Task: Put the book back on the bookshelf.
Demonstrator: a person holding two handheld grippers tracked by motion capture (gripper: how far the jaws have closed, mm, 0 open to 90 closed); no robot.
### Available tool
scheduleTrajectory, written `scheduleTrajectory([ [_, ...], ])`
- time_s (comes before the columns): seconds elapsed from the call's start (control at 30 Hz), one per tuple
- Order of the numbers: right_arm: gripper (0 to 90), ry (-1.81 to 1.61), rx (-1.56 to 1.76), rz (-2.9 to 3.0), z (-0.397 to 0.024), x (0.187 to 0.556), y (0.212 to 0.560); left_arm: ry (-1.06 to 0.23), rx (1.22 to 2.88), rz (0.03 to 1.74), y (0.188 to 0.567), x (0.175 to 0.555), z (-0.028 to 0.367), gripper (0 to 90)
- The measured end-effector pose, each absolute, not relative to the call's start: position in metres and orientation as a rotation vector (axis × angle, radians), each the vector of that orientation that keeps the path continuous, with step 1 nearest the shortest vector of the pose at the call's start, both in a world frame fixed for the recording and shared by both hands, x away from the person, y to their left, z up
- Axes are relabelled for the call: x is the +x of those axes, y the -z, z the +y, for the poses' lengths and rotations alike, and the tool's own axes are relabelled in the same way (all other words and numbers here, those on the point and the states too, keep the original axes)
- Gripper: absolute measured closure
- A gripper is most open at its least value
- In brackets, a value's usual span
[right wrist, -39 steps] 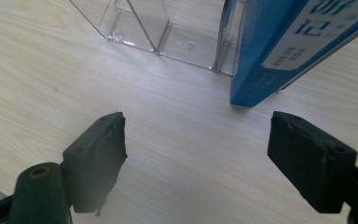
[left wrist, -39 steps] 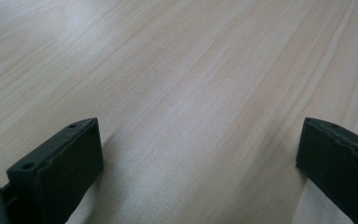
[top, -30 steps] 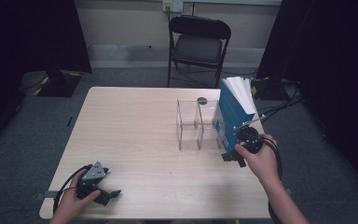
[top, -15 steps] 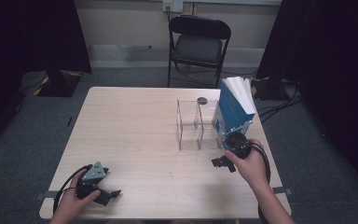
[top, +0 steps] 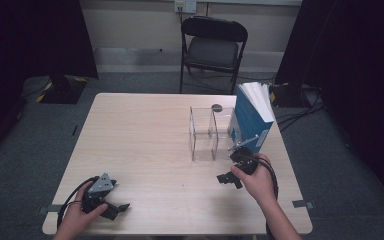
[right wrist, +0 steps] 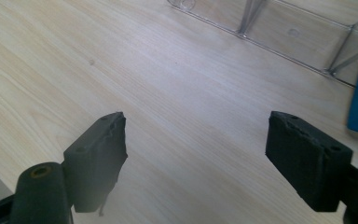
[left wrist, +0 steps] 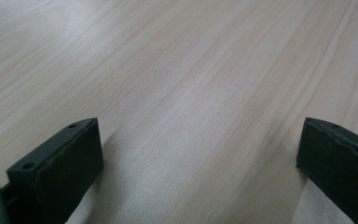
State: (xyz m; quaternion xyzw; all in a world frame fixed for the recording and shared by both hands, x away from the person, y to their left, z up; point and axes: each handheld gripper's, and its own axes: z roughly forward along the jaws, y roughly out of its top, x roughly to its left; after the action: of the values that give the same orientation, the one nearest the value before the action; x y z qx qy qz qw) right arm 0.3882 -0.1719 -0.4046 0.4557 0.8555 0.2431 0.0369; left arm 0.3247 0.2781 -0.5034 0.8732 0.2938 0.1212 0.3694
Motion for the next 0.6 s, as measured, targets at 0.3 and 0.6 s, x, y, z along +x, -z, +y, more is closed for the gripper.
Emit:
scheduleTrajectory([
  [0.3,19.6,-0.756,1.393,2.649,-0.16,0.386,0.416,-0.312,2.24,0.754,0.504,0.325,0.278,0.0],
  [0.6,19.8,-0.795,1.372,2.666,-0.15,0.385,0.425,-0.312,2.241,0.753,0.503,0.325,0.278,0.0],
])
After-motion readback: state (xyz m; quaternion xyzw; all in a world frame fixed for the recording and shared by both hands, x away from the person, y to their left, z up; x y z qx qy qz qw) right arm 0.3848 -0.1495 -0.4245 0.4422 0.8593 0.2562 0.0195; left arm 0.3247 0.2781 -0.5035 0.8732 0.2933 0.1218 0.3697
